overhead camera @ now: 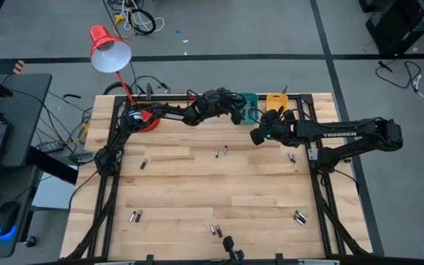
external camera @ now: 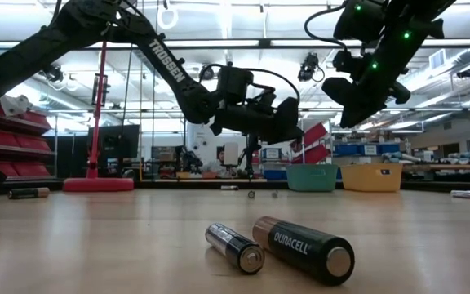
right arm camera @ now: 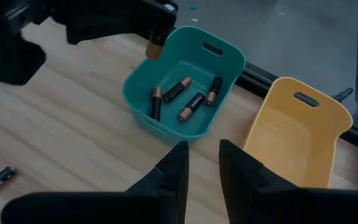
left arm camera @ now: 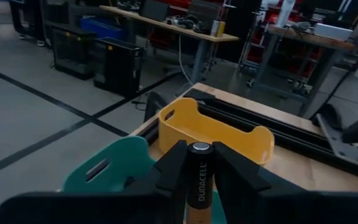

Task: Sort batteries
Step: Put the black battery into the green bin

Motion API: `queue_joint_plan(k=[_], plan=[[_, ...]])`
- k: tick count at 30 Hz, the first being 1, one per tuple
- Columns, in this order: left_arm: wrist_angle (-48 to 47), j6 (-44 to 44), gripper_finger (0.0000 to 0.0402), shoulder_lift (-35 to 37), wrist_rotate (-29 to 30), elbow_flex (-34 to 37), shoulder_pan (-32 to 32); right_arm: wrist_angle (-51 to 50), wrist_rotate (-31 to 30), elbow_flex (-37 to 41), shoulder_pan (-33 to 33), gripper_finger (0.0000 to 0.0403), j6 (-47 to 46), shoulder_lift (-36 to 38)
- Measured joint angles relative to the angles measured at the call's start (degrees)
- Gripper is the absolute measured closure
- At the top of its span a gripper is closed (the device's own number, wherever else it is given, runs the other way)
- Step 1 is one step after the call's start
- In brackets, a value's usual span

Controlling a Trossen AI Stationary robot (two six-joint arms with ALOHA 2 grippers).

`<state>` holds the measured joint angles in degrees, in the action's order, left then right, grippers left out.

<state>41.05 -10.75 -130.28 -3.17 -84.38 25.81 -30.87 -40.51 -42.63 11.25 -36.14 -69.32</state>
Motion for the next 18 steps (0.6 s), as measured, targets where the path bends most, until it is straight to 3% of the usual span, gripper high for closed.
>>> queue_joint_plan(k=[11,18], plan=[[0.77,-3.19,0.0285,0.0,-1.53,0.0,0.06,0.5,0.01,0.0,0.0,0.0327,-0.37,0.0],[-0.42,-7.67,0.0239,0.16,-10.18,-0.57,0.1,1.05,0.02,0.0,0.0,0.0326,-0.3,-0.02]])
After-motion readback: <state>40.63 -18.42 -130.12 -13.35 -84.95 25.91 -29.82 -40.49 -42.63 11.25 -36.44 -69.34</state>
